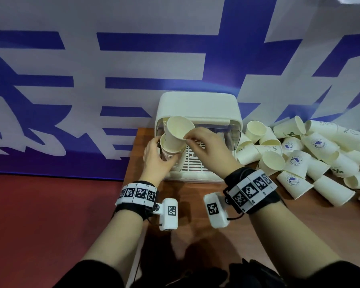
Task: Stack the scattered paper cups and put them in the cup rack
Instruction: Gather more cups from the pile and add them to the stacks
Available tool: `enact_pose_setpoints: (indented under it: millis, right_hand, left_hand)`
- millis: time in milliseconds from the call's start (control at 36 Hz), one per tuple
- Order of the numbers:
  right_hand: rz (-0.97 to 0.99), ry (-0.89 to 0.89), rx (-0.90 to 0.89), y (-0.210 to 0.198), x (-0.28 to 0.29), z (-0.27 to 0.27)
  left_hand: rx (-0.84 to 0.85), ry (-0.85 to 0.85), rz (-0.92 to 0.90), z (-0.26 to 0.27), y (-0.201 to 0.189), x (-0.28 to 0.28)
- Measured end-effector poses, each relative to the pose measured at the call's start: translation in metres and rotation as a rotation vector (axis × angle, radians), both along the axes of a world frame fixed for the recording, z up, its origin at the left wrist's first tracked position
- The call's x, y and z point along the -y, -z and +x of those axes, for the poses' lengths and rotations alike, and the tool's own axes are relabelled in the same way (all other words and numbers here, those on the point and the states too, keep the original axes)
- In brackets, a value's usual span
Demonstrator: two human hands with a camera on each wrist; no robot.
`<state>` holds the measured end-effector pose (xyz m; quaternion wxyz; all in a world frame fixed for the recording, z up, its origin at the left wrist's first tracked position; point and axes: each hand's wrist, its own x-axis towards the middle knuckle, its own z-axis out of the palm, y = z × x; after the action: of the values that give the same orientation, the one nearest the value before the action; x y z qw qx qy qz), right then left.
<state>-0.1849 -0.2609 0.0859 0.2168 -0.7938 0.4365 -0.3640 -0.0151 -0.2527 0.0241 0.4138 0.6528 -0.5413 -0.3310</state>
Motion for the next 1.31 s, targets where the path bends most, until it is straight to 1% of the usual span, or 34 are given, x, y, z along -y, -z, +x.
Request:
enact_pose_setpoints:
  millis: [167, 250, 361, 472, 528, 639, 722, 806, 917, 1111, 1306]
  right_hand:
    - [0.017, -0.026, -0.073, 0.006, 0.005, 0.004]
    - [0.009, -0.023, -0.137, 0.011, 0.007, 0.005]
    - [0.003, -0.02, -0.184, 0.019, 0.009, 0.008]
    - [0.051, 0.002, -0.226, 0.029, 0.011, 0.011]
    - [0.084, 0.014, -0.236, 0.032, 0.011, 0.012]
    - [0.145, 0.034, -0.214, 0.035, 0.01, 0.013]
    - [0.191, 0.073, -0.178, 0.037, 0.01, 0.014]
    - [0.23, 0.09, -0.191, 0.042, 0.011, 0.015]
    - [0.269, 0.115, -0.17, 0.048, 0.013, 0.015]
    - [0.305, 0.13, -0.176, 0.05, 0.013, 0.012]
    - [0.346, 0.132, -0.144, 0.05, 0.011, 0.013]
  left_hand:
    - [-0.023, 0.051, 0.009, 0.013, 0.009, -0.003]
    - [-0.111, 0.087, 0.057, 0.017, 0.008, -0.007]
    - [-0.225, 0.093, 0.006, 0.018, -0.001, -0.01]
    - [-0.328, 0.035, 0.011, 0.014, -0.008, -0.004]
    - [-0.305, 0.013, 0.011, 0.012, -0.009, 0.0]
    - [-0.206, 0.011, -0.023, 0.011, -0.003, 0.006]
    - [-0.209, 0.024, -0.029, 0.01, 0.005, 0.008]
    - [-0.222, 0.035, -0.022, 0.01, 0.012, 0.009]
    - [-0.196, 0.034, -0.013, 0.012, 0.016, 0.01]
    - [-0.171, 0.035, -0.01, 0.01, 0.019, 0.01]
    - [-0.138, 0.015, 0.0, 0.008, 0.014, 0.01]
